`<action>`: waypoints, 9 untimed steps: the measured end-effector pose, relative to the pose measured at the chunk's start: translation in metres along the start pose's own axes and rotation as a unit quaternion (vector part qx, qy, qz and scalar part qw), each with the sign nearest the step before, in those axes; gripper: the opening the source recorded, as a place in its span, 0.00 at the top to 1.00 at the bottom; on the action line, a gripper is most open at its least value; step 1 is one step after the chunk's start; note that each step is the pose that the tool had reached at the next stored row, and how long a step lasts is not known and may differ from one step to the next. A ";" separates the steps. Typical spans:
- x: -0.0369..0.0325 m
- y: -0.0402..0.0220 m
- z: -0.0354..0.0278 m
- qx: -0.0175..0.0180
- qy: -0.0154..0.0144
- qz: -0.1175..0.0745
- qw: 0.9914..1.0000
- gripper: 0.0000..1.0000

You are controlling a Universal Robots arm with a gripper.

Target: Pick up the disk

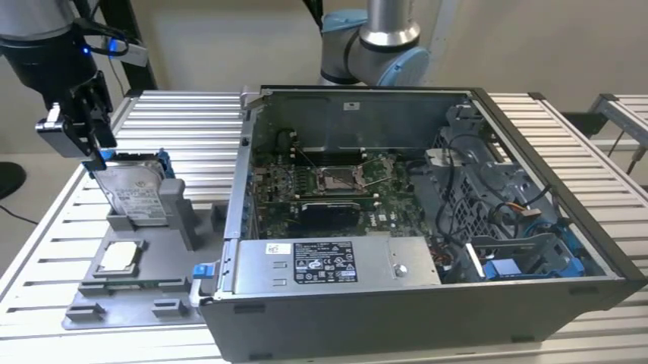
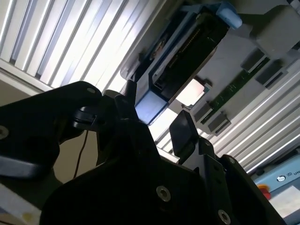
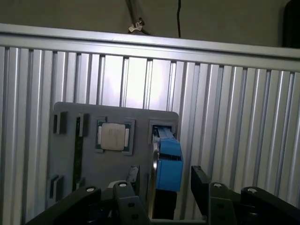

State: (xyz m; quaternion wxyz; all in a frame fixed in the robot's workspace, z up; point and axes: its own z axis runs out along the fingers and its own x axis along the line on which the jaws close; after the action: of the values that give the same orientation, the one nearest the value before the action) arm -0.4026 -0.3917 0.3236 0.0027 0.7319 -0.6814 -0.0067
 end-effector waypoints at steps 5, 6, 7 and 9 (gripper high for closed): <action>-0.0002 0.0006 0.0086 0.001 0.000 0.002 1.000 0.00; -0.0002 0.0006 0.0104 0.001 0.000 0.002 1.000 0.00; -0.0002 0.0006 0.0122 0.002 0.000 0.002 1.000 0.00; -0.0002 0.0005 0.0158 0.003 0.000 0.003 1.000 0.00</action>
State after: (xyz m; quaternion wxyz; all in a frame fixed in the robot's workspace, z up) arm -0.4033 -0.3915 0.3078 0.0008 0.7301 -0.6833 -0.0046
